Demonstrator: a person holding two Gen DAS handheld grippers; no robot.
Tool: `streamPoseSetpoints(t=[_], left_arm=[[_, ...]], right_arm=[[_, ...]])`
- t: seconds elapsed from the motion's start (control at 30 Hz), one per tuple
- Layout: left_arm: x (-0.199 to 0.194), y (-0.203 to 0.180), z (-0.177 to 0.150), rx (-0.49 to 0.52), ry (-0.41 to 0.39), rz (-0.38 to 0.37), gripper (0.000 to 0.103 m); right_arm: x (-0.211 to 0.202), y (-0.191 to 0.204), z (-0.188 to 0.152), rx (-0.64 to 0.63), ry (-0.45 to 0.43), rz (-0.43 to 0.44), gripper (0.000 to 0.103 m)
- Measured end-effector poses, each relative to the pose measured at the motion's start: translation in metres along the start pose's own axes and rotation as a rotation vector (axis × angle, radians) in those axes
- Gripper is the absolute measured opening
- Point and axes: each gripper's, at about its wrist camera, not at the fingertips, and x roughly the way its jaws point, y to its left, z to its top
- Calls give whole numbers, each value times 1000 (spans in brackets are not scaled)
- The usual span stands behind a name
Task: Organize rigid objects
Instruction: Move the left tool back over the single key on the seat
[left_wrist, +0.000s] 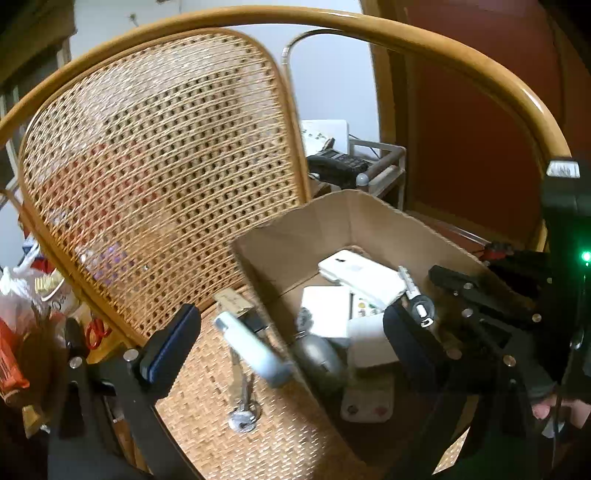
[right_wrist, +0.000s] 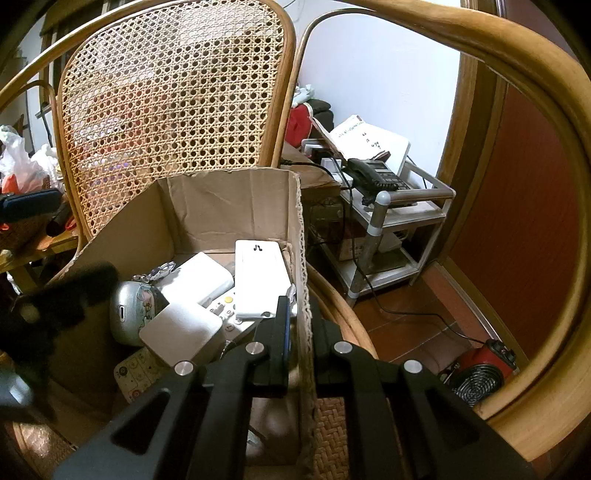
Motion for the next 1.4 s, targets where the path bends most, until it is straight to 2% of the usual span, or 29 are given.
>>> streamPoseSetpoints(t=[0.2,0.23,0.33,0.4,0.53,0.7,0.8,0.87,1.0,1.13,1.23,1.4], left_arm=[[8,44,-17,-83,62,37,100],[8,49,-20,-105,59,11,101],[7,74,-35,-262,64,-119,102],[7,82,-43,-306,80,-105,102],[9,97,-57,-312,134,-31,102],[4,117,-72,-399,143,-73,102],[7,123,-76,-402,170,-38,102],[12,125,-77,-413,181,-43,102],[25,126,-84,-463,220,-158,102],[34,128,-90,-467,263,-125,102],[40,127,-93,-475,286,-127,102],[53,101,-95,-320,322,-35,102]], right_arm=[[0,0,0,-3,-1,1,11],[0,1,0,-5,-2,-1,11],[0,0,0,-3,-1,-1,11],[1,-1,0,1,0,1,11],[2,-1,0,-3,0,0,11],[2,1,0,-3,1,-1,11],[2,1,0,-1,1,-4,11],[3,3,0,0,2,-5,11],[3,3,0,-4,4,1,11],[3,4,0,-2,3,0,11],[3,4,0,2,3,-4,11],[3,4,0,-2,2,2,11]])
